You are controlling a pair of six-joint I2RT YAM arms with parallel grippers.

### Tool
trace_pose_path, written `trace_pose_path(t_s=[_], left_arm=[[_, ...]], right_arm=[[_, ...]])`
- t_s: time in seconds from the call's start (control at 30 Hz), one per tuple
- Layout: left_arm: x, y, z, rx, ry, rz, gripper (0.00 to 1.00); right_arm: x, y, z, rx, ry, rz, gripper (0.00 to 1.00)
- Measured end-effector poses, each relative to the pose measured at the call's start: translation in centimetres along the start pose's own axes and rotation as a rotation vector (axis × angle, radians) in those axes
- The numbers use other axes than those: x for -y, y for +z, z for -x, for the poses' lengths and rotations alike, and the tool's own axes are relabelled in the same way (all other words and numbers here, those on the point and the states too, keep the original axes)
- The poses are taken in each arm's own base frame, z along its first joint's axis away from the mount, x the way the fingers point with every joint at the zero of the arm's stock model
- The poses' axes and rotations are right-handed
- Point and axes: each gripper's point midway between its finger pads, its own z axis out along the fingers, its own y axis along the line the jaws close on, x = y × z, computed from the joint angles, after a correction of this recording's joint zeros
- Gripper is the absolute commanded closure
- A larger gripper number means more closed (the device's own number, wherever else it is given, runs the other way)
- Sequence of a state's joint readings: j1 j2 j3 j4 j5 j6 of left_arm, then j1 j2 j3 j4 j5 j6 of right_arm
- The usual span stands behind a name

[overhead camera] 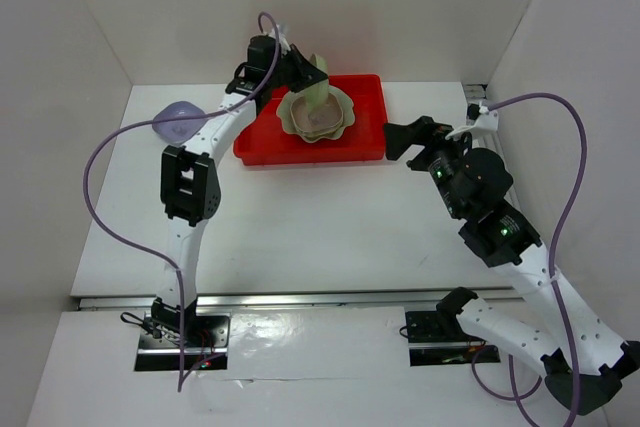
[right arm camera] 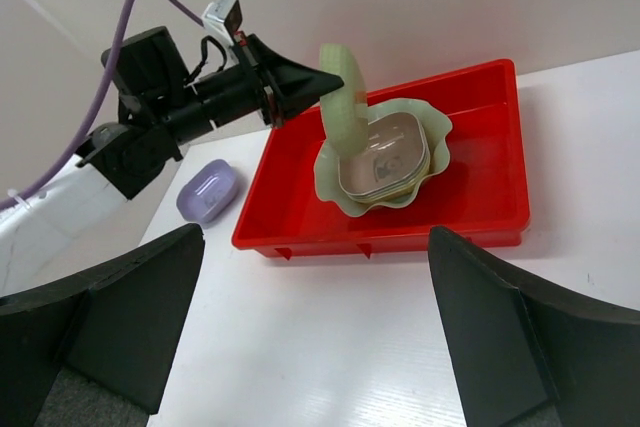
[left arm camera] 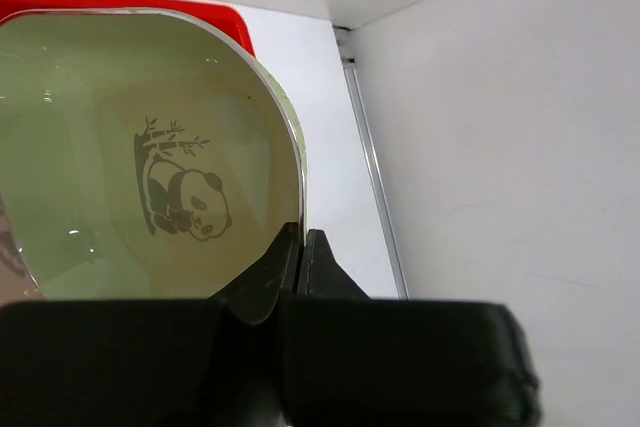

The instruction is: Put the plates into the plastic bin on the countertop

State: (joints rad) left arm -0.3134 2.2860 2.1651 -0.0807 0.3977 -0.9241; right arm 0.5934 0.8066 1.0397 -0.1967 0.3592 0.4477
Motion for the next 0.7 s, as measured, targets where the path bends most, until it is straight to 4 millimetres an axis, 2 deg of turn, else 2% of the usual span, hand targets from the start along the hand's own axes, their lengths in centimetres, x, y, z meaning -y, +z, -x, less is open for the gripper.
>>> trace_pose_path(t_s=[0.1,0.27,0.3,0.37,0.4,0.53,0.63,0.7], left_arm=[[-0.1,0.7,0.4,0.015,0.002,-0.016,1.0],[-2.7,1.9,-0.8,-0.011,-0.035,0.024,1.0],[-3.3,2.1,-1.1,-0.015,-0.041,0.036,0.95],[-4.1,2.3,-1.5,-0.021,-0.051,0.06,0.78],[-4.3,2.4,-1.5,-0.019,-0.05,0.067,0.55],[-4.4,2.6,-1.5,-0.004,-0.017,0.083,0.18],[-3.7,2.6,-1.9,-0.004,0.017,0.083,0.0],[-2.5,2.1,-2.0,-0.003,0.045,0.084,0.0]], right_arm=[[0.0,0.0,0.0,0.001,-0.003,0.0,0.0],[0.1,0.0,0.0,0.002,-0.012,-0.001,0.0],[0.1,0.0,0.0,0.003,-0.015,-0.003,0.0],[0.2,0.0,-0.1,0.001,-0.02,-0.005,0.0],[0.2,0.1,-0.2,-0.001,-0.021,-0.006,0.0],[0.5,0.2,-0.8,-0.015,-0.03,-0.012,0.0],[0.6,0.4,-1.1,-0.022,-0.032,-0.016,0.0],[0.6,0.4,-1.1,-0.022,-0.032,-0.015,0.0]])
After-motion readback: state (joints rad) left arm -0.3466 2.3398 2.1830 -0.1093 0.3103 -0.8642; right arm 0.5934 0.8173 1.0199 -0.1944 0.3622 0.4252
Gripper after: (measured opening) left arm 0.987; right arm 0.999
